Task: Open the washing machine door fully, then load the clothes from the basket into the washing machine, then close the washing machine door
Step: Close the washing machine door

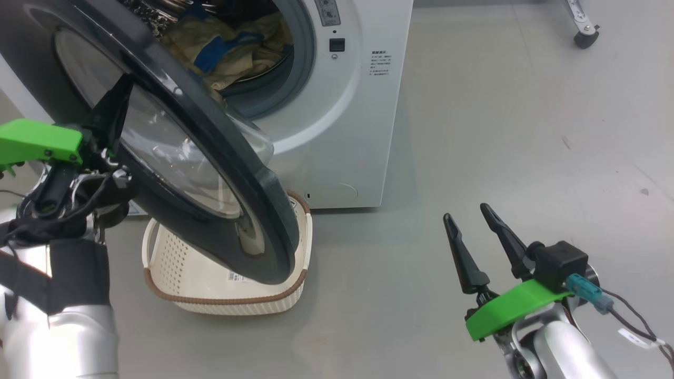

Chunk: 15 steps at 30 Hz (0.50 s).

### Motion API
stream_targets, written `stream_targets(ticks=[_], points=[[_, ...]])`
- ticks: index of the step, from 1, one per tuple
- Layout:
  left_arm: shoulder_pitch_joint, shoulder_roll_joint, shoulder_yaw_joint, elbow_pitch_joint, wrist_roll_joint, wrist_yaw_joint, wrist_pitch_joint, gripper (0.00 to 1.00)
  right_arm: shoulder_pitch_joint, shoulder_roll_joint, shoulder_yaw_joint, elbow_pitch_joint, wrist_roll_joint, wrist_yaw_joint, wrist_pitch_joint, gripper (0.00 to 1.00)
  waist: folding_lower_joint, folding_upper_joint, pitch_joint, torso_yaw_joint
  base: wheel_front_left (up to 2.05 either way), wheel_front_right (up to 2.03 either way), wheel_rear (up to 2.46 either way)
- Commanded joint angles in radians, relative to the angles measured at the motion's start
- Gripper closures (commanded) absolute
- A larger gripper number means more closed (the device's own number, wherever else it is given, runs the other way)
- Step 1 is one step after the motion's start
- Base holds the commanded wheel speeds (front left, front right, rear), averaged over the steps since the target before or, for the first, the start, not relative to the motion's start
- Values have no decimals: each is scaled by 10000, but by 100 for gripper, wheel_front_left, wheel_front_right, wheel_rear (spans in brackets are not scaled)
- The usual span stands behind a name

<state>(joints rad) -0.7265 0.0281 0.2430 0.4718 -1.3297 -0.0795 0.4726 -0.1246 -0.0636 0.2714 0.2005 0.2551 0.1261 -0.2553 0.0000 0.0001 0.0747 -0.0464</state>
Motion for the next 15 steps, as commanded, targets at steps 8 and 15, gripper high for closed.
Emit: stream_targets(ticks=[8,15], points=[[-105,713,-457,-458,1176,-339,-790,100,-51,-74,185,-256,27,46,-65,0,0,-1,-98,7,0,0,0],[908,1286,-1240,-1082,2727,-473,-1783,0,98,-96,49,-297,-3,46,-65,0,0,-1,-165,178,0,0,0]])
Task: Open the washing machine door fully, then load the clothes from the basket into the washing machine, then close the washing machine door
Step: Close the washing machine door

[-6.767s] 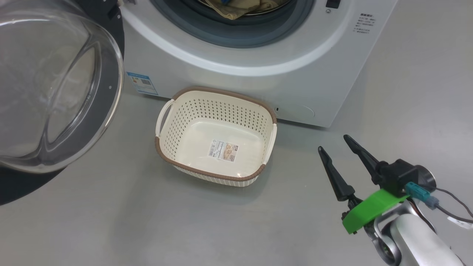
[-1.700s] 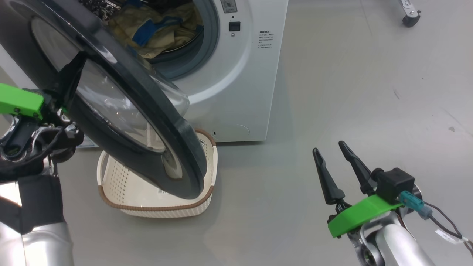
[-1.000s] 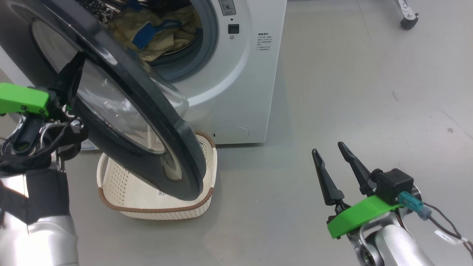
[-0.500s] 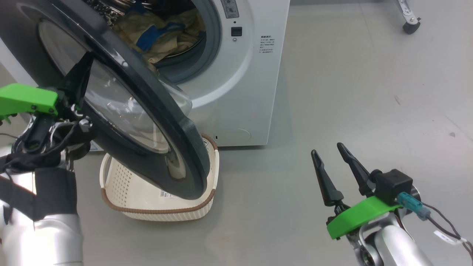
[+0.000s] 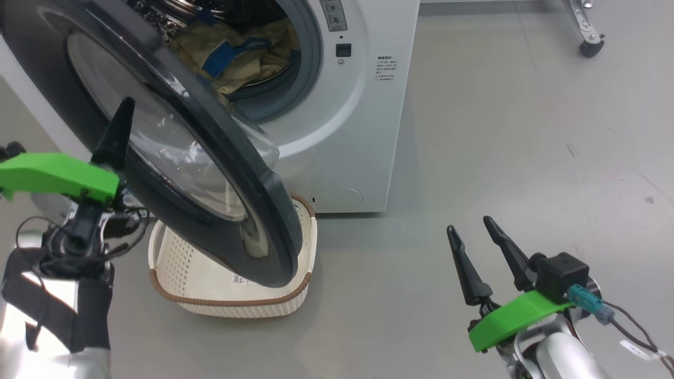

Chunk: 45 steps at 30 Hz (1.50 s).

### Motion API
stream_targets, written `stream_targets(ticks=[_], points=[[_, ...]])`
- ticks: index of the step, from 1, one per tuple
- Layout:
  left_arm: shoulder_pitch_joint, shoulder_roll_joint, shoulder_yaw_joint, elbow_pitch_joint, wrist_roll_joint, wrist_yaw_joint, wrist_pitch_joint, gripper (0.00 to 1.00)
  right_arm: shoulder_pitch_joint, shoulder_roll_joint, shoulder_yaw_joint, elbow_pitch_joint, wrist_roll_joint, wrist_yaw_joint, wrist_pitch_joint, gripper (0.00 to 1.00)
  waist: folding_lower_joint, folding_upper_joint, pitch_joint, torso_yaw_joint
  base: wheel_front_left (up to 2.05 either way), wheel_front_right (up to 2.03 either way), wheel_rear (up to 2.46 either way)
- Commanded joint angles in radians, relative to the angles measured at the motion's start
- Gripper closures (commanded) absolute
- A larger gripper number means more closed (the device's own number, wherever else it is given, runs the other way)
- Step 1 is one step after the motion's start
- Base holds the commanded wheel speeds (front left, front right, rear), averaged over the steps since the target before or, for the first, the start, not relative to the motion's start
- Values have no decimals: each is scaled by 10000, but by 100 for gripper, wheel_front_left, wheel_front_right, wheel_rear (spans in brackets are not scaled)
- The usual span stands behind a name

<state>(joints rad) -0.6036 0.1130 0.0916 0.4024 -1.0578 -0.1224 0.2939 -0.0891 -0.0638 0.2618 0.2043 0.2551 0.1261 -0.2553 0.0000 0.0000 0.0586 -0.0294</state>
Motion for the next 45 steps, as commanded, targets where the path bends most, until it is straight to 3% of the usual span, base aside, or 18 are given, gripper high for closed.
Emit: stream_targets(ticks=[1,13,19,24,29,34,45], points=[[-173,523,157,-454,227,-51,-142,0,-245,-94,132,-343,-11,46,-65,0,0,0,-4,41,0,0,0],[1550,1463,-1023,-753,3376,-77,-3383,0,-100,-119,36,-404,-36,46,-65,0,0,0,-114,280,0,0,0],[2552,1626,-1564,-634,4716,42,-4747,0,-61,-167,-33,-482,-65,46,-65,0,0,0,-6,270,0,0,0],[3119,1630,-1693,-663,5283,159,-5286,0,-71,-172,-101,-515,-93,46,-65,0,0,0,65,203,0,0,0],[3798,1460,-1595,-974,5993,279,-5538,0,-61,-154,-166,-534,-97,46,-65,0,0,0,147,109,0,0,0],[4630,994,-910,-1733,6783,442,-5552,0,-56,-112,-234,-554,-100,46,-65,0,0,0,166,11,0,0,0],[5931,109,158,-2201,8070,166,-5555,0,13,-71,-319,-516,-94,46,-65,0,0,0,60,-121,0,0,0]])
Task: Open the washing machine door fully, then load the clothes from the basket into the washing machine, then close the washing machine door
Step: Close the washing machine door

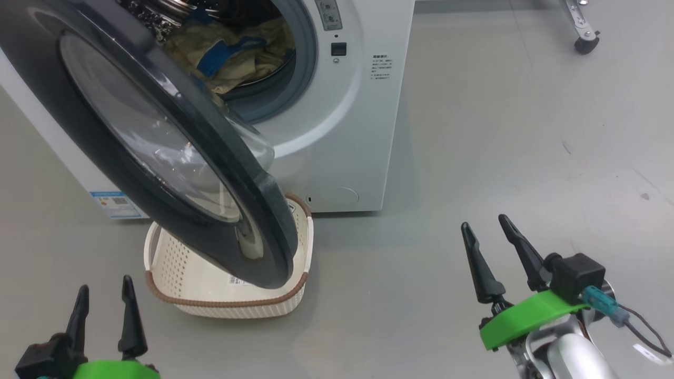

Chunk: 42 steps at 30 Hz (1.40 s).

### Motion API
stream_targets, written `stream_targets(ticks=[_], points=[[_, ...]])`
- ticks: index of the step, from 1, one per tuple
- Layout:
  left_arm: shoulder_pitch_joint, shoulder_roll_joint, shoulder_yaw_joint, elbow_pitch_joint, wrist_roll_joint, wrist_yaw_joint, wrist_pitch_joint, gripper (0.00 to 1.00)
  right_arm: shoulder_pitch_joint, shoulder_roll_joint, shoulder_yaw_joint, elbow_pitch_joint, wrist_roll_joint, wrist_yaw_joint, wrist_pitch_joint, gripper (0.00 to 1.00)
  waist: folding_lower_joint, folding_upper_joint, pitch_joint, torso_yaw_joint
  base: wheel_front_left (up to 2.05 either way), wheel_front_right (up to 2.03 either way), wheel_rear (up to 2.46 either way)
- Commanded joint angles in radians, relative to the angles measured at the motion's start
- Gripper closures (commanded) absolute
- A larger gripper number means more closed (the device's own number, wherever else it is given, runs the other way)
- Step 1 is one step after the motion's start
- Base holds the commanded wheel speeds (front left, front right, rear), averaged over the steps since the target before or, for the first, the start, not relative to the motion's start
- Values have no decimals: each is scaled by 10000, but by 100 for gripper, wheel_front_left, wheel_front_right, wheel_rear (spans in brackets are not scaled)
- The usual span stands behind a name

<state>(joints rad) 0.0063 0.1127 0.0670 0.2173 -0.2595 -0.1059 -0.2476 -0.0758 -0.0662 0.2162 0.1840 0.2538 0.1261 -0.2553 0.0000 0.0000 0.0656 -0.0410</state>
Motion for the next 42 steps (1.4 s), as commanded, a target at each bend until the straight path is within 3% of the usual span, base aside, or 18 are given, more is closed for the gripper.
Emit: stream_targets(ticks=[1,7,31,32,33,34,35,42], points=[[-95,51,450,-364,137,-38,-140,0,-109,-43,129,-311,-82,46,-65,0,0,0,-16,-16,0,0,0],[179,-168,538,-742,213,-218,-140,0,-53,-22,38,-324,-83,46,-65,0,0,0,1,-47,0,0,0],[480,-1,385,-1511,-108,-246,-141,0,87,83,-343,159,-158,46,-65,0,0,0,204,18,0,0,0],[482,-10,396,-1517,-109,-246,-141,0,80,85,-357,183,-157,46,-65,13,0,0,209,25,0,0,0],[484,-19,399,-1524,-109,-246,-141,0,65,86,-377,191,-176,46,-65,47,0,0,218,32,0,0,0],[485,-28,398,-1533,-108,-247,-141,0,38,87,-407,188,-198,46,-65,68,0,0,226,38,0,0,0],[489,-39,394,-1541,-110,-247,-141,0,13,89,-432,186,-186,46,-65,100,0,0,230,48,0,0,0],[504,-89,341,-1506,-87,-247,-141,0,-378,100,-223,170,-117,46,-65,100,0,0,242,193,0,0,0]])
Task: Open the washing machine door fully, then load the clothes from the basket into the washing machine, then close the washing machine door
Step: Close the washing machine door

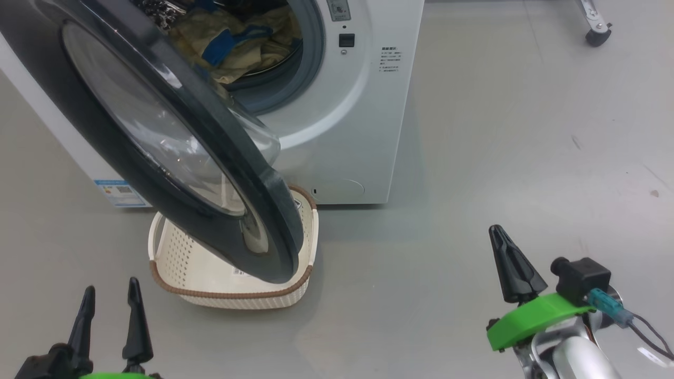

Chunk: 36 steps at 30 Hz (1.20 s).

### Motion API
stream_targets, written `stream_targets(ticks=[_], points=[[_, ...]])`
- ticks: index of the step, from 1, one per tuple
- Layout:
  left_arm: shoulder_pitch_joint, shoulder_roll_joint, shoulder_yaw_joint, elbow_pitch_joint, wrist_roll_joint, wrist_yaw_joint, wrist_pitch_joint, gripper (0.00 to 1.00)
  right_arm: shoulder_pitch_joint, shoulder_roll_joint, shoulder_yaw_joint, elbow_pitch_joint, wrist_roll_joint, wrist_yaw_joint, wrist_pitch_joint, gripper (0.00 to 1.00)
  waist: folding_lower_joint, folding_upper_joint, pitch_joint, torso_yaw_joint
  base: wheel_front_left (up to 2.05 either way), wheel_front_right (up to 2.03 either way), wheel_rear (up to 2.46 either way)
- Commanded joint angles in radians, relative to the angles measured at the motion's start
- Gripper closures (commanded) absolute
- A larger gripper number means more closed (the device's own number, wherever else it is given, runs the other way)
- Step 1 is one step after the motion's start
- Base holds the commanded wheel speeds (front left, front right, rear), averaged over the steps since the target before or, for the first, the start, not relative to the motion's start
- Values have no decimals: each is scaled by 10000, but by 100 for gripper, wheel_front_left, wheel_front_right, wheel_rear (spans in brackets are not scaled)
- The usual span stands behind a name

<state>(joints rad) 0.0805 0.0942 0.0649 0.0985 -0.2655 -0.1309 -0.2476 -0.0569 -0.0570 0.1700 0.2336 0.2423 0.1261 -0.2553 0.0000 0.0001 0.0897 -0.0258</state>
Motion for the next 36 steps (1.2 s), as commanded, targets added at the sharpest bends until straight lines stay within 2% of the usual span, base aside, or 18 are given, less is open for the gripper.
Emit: stream_targets(ticks=[1,7,15,23,24,29,32,36], points=[[-252,81,360,-305,-27,3,-141,0,-646,9,282,-356,3,46,-65,100,0,-1,1,81,0,0,0],[-254,-1,313,-258,-54,2,-141,0,-1318,12,779,-618,46,46,-65,100,0,-1,-15,335,0,0,0],[-241,-101,315,-205,-45,2,-141,0,-2610,39,1834,-1639,191,46,-65,100,0,-1,-120,650,0,0,0],[-222,-160,176,-193,-15,2,-141,0,-3934,64,3730,-2904,693,46,-65,100,0,-1,-222,998,0,0,0],[-222,-160,176,-193,-15,2,-141,0,-3934,64,3730,-2904,693,46,-65,100,0,-1,-222,998,0,0,0],[-275,-186,87,-153,-21,2,-141,0,-4379,66,5105,-3551,1231,46,-65,100,0,-1,-265,1302,0,0,0],[-330,-196,25,-162,-21,2,-141,0,-4413,66,5889,-3583,1492,46,-65,100,0,-1,-212,1502,0,0,0],[-523,-185,-215,-88,-67,2,-141,0,-4279,67,6743,-3041,1619,46,-65,100,0,-1,-3,1788,0,0,0]])
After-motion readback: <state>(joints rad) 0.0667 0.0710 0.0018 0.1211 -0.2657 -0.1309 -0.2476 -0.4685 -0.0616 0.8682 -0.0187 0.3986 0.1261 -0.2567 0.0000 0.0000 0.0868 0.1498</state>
